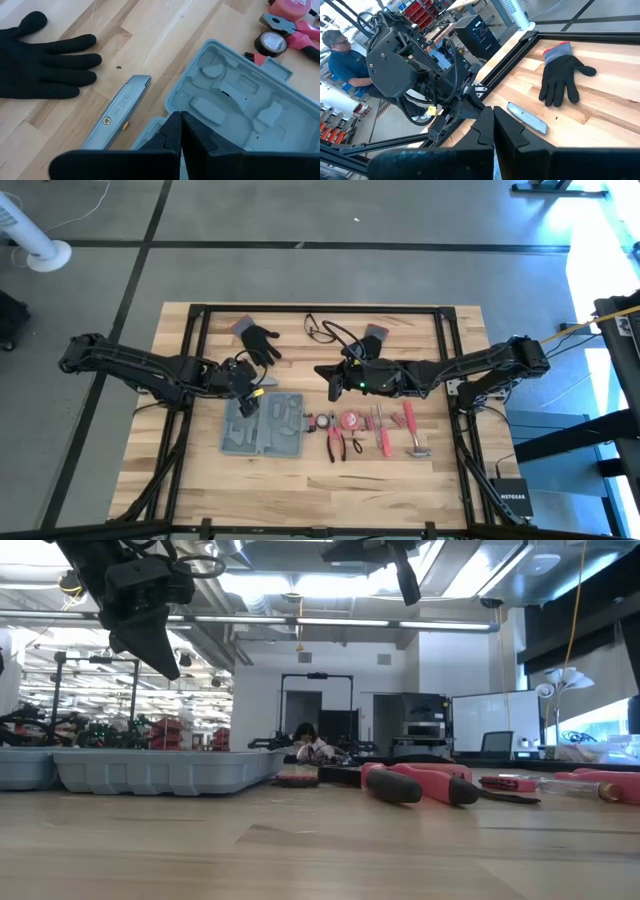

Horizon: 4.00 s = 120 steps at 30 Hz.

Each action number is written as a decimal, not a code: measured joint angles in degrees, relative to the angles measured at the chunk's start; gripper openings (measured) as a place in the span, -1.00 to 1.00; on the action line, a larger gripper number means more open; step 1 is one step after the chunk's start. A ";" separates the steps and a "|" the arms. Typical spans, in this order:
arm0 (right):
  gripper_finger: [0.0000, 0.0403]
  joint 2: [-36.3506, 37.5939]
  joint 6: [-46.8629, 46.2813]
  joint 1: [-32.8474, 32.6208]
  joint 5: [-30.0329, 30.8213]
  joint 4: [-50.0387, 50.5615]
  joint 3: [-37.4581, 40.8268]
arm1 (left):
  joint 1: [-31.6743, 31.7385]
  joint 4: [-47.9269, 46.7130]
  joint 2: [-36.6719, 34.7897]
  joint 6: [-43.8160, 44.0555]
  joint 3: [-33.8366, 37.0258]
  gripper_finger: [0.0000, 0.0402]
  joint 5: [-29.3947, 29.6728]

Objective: Prefit tool cases

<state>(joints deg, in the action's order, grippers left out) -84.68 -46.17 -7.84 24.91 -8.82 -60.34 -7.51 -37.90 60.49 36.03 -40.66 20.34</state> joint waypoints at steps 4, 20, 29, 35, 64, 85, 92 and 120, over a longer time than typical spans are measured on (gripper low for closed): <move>-1.00 0.00 -0.01 0.00 0.00 0.02 0.00 | 0.00 -0.01 0.00 0.03 0.00 -1.00 0.02; -1.00 -1.83 -2.94 0.00 0.57 -0.61 0.02 | 0.00 -0.01 0.00 0.87 0.00 -1.00 0.88; -1.00 -2.27 -3.28 0.00 0.57 -0.56 0.02 | -0.02 -0.01 -0.01 0.87 0.00 -1.00 0.96; -1.00 -2.27 -3.28 -0.02 0.57 -0.56 0.02 | -0.02 0.01 -0.01 1.05 0.00 -1.00 0.96; -1.00 -2.27 -3.28 0.00 0.57 -0.52 0.02 | 0.00 0.01 0.00 1.49 0.00 -1.00 0.90; -1.00 -2.27 -3.28 0.00 0.57 -0.52 0.00 | -0.01 -0.01 -0.01 1.49 0.00 -1.00 0.85; -1.00 -2.27 -3.28 0.00 0.57 -0.52 0.00 | -0.01 -0.01 0.00 1.49 0.00 -1.00 0.85; -0.99 -2.32 -3.60 0.00 -1.24 -0.49 0.00 | -0.02 -0.02 0.00 1.49 0.00 -1.00 0.85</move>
<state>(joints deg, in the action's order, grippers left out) -87.01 -49.78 -7.84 23.67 -9.30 -60.34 -7.53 -37.92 60.49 37.52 -40.66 21.19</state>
